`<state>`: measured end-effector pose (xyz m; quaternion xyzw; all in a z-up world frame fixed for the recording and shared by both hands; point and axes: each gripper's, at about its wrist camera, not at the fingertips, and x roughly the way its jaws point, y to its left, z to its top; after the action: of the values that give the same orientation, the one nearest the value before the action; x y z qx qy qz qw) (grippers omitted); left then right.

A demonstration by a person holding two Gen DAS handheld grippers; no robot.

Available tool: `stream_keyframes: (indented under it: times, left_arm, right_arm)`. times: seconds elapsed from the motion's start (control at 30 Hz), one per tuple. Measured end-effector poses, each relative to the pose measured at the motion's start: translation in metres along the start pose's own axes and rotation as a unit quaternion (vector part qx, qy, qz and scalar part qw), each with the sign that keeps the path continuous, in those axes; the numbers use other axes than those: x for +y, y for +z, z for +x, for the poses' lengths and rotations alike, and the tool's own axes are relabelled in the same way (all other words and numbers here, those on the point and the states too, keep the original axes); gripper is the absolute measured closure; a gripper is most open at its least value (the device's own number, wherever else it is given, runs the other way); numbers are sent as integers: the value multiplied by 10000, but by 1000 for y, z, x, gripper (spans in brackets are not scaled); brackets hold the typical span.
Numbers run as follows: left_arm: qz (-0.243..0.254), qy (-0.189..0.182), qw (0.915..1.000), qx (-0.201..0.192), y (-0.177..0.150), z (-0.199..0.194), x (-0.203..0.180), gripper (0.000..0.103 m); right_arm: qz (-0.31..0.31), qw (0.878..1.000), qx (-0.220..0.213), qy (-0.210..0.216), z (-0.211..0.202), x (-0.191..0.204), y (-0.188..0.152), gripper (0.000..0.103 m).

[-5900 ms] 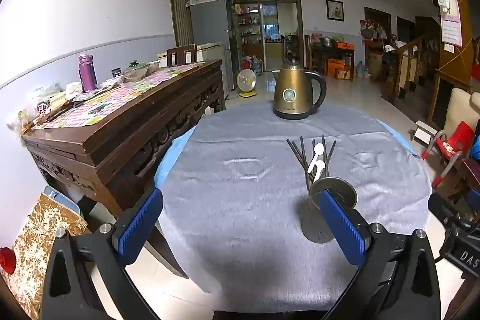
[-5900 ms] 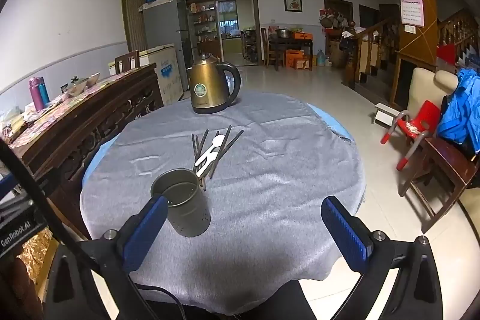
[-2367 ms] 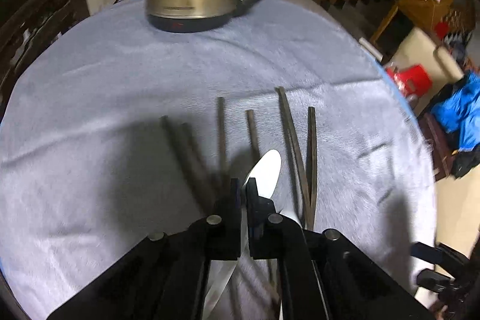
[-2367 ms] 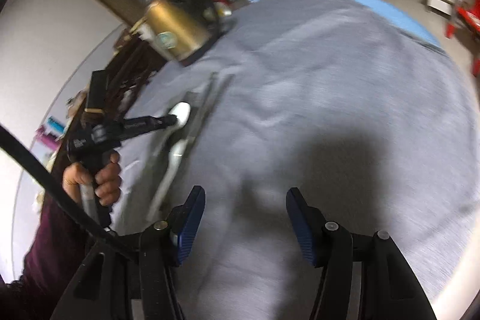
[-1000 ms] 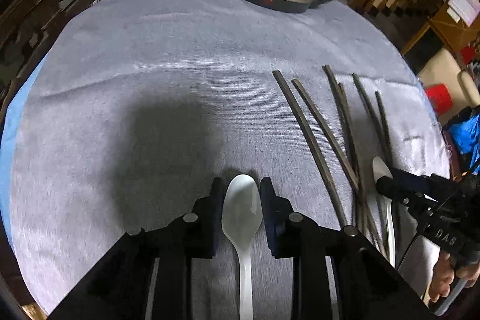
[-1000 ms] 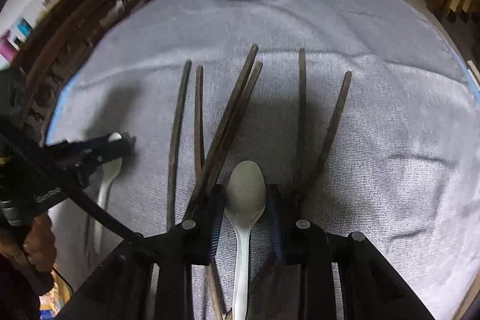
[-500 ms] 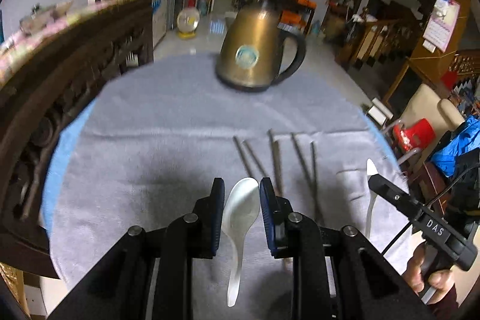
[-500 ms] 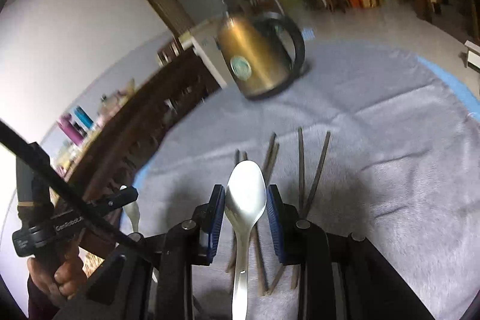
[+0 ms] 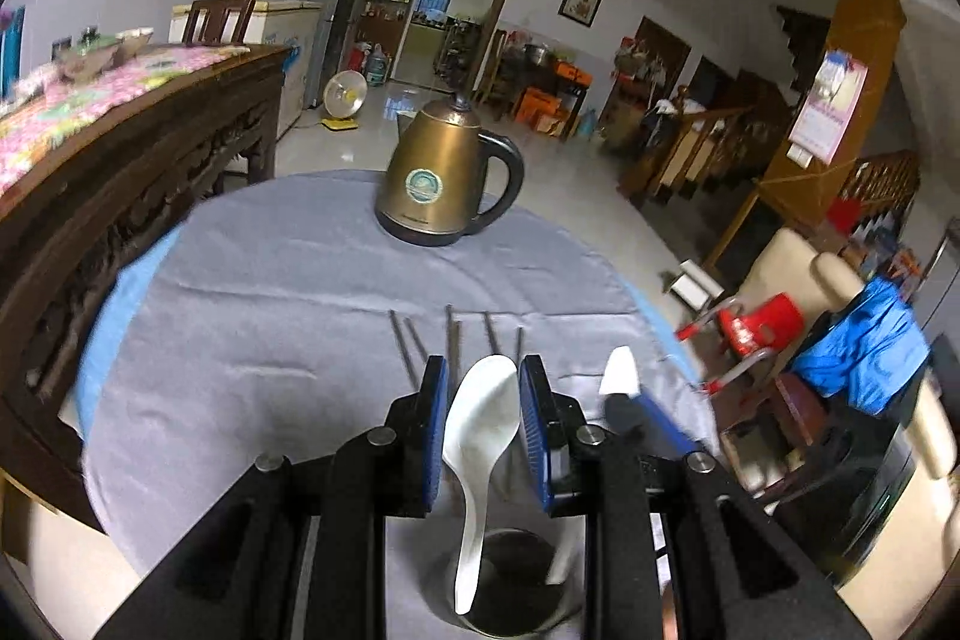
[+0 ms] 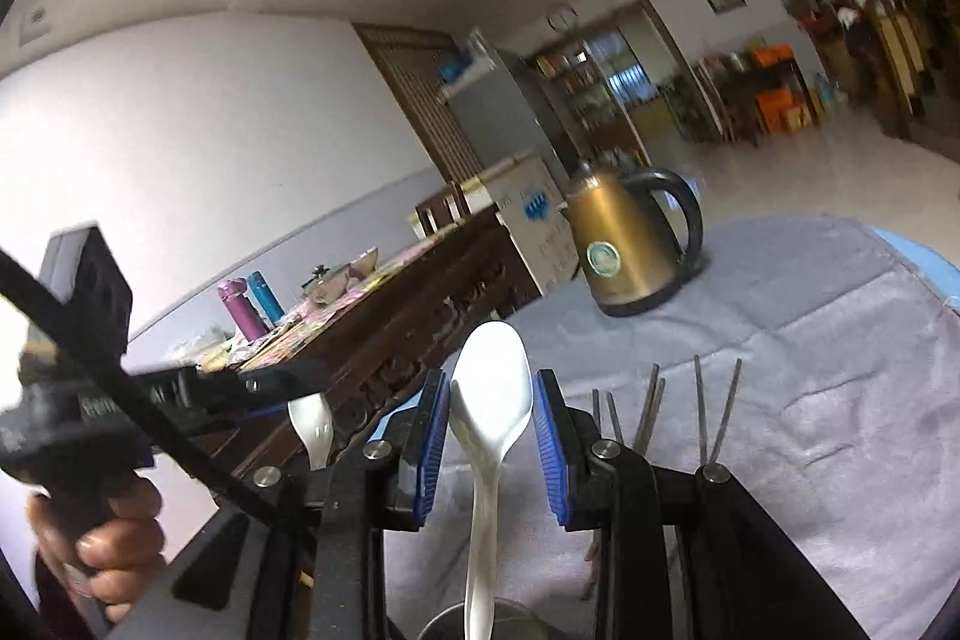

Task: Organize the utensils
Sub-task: 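Lift both white spoons and carry them over the metal cup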

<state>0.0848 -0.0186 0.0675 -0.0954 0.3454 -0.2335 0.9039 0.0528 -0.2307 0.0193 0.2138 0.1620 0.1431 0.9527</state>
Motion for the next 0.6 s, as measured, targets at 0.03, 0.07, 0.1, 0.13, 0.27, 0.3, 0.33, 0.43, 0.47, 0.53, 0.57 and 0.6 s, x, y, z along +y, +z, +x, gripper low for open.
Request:
stream_keyframes:
  times: [0.03, 0.07, 0.1, 0.13, 0.27, 0.3, 0.33, 0.43, 0.47, 0.53, 0.57, 0.6]
  left_arm:
    - [-74, -48, 10000, -30, -4, 1, 0, 78]
    - [-90, -49, 9999, -86, -7, 0, -1, 78]
    - [-68, -13, 9998, -178, -10, 0, -3, 78]
    - [-9, 83, 9995, -320, -13, 1, -5, 78]
    - [-76, 123, 9994, -305, -29, 18, -5, 78]
    - [-81, 168, 9995, -253, -33, 24, -4, 78]
    - [-87, 189, 9996, -193, -37, 29, -4, 78]
    - [-67, 306, 9995, -57, -48, 41, -3, 78]
    - [-39, 357, 9994, -27, -50, 43, -4, 78]
    - [17, 420, 9991, 30, -54, 46, -6, 78]
    - [49, 450, 9990, 34, -57, 47, -7, 78]
    - [113, 526, 9985, 49, -58, 48, -9, 78]
  right_arm:
    - [-105, 9999, -87, -10, -1, 5, -6, 73]
    - [-201, 9997, -159, -31, -2, 10, -11, 73]
    - [-297, 9993, -204, -54, -1, 14, -17, 73]
    - [-348, 9992, -197, -56, 0, 17, -22, 73]
    - [-416, 9989, -85, -215, 5, 15, -40, 73]
    - [-421, 9988, -81, -240, 4, 14, -43, 73]
    - [-417, 9988, -64, -251, 2, 12, -45, 73]
    - [-464, 9985, -28, -283, -4, 10, -50, 72]
    - [-472, 9985, -16, -279, -7, 10, -52, 72]
    - [-464, 9985, 51, -290, -11, 7, -56, 72]
    - [-442, 9985, 88, -311, -13, 5, -59, 72]
    - [-392, 9987, 108, -316, -15, 2, -61, 72]
